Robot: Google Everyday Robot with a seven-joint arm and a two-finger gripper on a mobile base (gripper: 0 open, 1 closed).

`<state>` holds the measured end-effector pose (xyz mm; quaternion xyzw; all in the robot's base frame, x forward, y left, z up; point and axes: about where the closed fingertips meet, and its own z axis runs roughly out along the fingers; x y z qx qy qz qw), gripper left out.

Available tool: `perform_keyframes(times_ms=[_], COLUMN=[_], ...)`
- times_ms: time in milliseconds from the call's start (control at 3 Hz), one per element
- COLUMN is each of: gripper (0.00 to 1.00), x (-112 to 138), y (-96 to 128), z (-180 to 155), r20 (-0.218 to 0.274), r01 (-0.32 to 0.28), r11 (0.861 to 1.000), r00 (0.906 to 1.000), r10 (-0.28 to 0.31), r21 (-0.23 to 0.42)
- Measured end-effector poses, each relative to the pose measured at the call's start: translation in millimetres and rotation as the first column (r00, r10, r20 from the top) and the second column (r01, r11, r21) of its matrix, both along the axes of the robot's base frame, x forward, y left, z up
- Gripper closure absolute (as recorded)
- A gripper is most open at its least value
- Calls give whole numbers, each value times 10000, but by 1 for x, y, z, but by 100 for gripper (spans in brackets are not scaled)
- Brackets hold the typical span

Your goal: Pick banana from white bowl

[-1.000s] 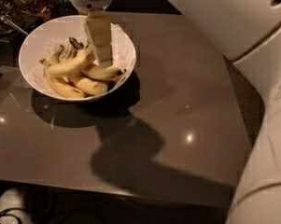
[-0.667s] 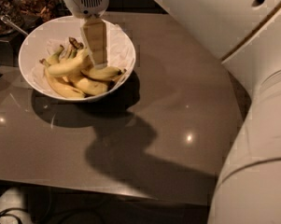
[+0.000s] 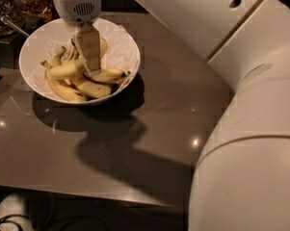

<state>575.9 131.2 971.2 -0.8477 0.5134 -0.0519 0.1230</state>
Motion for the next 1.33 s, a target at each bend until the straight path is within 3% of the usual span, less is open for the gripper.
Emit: perform_keyframes(times_ms=[333, 1333], gripper=[26, 32], x=[5, 16], y=[10, 20], z=[-12, -38], r20=[-311, -866], r01=[-200, -328], r11=[9998, 9992], r00=[9993, 9958], r10=[199, 305], r21=[-41, -248])
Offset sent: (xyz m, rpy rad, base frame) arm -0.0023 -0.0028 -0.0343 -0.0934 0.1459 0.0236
